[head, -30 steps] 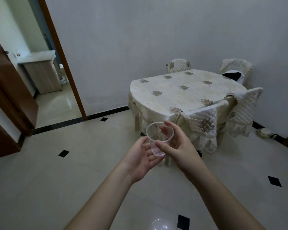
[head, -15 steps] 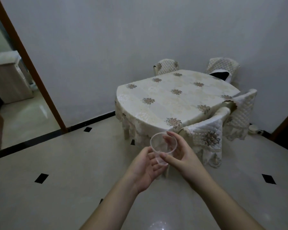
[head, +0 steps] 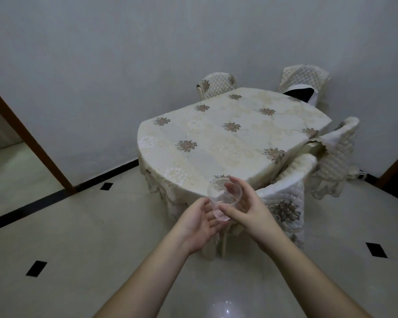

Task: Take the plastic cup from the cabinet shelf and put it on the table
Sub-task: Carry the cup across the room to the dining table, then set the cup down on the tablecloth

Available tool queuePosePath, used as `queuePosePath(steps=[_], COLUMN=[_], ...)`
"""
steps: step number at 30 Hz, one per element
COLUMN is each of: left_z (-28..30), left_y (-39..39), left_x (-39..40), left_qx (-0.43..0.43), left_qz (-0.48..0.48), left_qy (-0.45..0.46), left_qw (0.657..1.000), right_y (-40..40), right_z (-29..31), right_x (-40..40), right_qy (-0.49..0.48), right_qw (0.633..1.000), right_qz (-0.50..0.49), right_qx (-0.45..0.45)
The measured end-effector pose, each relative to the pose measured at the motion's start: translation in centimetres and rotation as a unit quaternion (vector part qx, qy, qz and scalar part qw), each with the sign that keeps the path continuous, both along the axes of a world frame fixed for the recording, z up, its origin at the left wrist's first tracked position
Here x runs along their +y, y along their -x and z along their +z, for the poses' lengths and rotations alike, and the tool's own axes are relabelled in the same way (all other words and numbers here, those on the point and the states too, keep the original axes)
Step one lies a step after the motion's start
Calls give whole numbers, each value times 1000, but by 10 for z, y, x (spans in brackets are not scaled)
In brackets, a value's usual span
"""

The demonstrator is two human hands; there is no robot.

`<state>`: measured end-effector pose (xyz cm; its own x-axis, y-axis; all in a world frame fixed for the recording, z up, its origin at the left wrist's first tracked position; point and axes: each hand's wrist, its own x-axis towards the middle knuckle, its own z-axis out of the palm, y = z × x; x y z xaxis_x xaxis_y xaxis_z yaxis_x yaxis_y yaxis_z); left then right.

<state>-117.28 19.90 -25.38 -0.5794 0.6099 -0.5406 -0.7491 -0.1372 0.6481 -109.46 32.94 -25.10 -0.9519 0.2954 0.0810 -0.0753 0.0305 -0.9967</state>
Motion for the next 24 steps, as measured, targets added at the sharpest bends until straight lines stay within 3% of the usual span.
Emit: queuePosePath(steps=[8,24], left_z=[-10,-84], left_y=[53,212], left_x=[73,153], left_qx=[-18,-69], left_qz=[17,-23], left_qy=[14,20], left_qw=[1000,997], right_y=[53,186], right_z=[-11,-68], right_x=[70,140], right_qy=[-9,-28], right_qw=[1000,994], right_qz=[-5,-67], right_qx=[-23,-77])
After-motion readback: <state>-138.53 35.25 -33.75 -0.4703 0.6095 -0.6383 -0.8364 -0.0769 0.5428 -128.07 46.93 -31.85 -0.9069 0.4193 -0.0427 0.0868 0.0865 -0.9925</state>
